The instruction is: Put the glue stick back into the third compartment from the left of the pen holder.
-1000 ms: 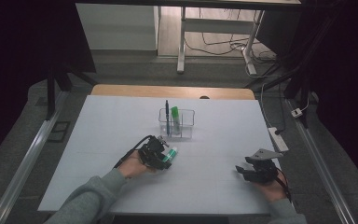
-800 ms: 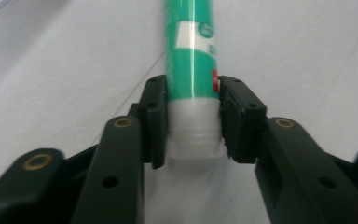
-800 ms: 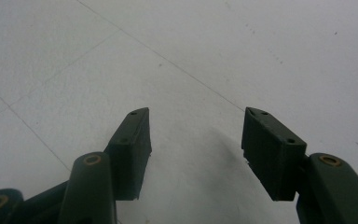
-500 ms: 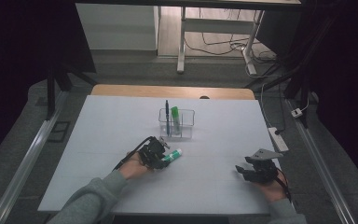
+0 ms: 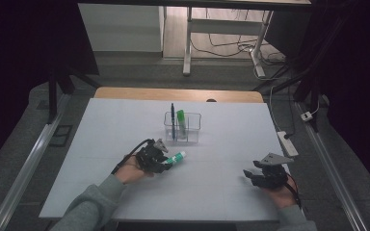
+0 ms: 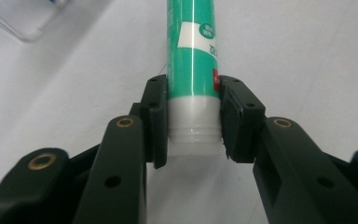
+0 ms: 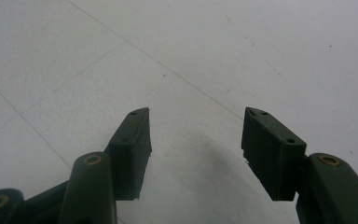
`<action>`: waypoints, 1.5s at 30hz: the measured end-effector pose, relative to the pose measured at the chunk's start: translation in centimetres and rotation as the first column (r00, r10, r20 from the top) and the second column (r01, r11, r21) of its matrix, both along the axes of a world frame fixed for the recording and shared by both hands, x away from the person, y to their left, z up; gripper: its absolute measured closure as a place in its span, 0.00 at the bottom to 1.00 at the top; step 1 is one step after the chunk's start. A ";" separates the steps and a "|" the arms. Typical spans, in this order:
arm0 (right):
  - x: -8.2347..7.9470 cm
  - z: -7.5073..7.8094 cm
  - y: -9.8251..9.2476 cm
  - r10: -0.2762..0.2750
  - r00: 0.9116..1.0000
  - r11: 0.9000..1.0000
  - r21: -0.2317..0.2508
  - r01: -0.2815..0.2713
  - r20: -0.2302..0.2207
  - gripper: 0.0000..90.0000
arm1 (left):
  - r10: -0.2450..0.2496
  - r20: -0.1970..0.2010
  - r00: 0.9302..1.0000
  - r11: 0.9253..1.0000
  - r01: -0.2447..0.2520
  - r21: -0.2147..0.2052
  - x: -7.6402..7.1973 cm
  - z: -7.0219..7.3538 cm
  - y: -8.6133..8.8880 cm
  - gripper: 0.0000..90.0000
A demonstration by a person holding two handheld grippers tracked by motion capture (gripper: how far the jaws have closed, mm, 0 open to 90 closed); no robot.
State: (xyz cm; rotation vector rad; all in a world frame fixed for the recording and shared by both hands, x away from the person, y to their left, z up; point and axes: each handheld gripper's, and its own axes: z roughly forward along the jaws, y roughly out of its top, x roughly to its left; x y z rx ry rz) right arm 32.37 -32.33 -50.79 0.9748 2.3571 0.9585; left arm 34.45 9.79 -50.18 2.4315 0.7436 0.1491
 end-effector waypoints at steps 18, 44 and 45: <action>-0.3 0.7 0.9 0.032 0.999 0.999 0.035 -0.033 0.012 0.47 | -0.089 0.102 0.991 0.996 0.086 0.032 -1.3 1.3 1.4 0.72; -0.4 2.0 6.6 0.201 0.979 0.978 0.044 -0.202 0.015 0.48 | -0.231 0.147 0.962 0.969 0.213 0.128 -1.8 1.5 -2.3 0.72; -0.4 2.1 6.9 0.208 0.978 0.977 0.040 -0.208 0.017 0.48 | -0.233 0.146 0.962 0.968 0.215 0.130 -1.7 1.5 -2.4 0.72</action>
